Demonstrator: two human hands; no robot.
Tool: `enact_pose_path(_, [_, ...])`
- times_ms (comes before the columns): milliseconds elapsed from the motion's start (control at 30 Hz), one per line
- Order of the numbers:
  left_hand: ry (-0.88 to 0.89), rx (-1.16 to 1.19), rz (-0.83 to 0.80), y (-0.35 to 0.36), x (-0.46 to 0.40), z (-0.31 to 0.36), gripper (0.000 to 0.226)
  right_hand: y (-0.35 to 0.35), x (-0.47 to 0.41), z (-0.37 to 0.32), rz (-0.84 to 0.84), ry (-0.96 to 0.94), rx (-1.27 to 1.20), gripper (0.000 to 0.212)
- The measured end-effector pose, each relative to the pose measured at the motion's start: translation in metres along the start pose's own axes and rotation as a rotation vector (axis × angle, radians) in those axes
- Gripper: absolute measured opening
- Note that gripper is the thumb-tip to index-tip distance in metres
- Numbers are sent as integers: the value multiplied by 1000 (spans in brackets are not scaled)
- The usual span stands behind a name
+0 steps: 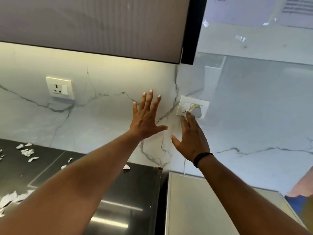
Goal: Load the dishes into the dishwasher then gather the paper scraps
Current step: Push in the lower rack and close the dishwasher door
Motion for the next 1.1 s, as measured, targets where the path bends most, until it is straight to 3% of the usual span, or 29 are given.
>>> enact_pose_path(133, [109,-165,-31,-2,-49,6,139,11,-26,-2,-1,-5,60,84])
enact_pose_path(400, [44,-295,-41,17,-79,-5,169,32,-52,12,36,44,99,87])
enact_pose_path(733, [87,-285,-6,21,-81,-10,169,54,-60,28,22,57,111,90])
enact_pose_path(1100, [107,-306,31,22,-80,-12,171,83,-67,28,44,84,144,70])
Point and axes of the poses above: each hand's wrist, its own x-axis away from the middle knuckle, its own y-axis out of the palm, z = x × y, the point moved 9 cm from there along -x, towards the middle knuckle, and after that the axes turned 8 degrees about -z, right-handed, at the moved point
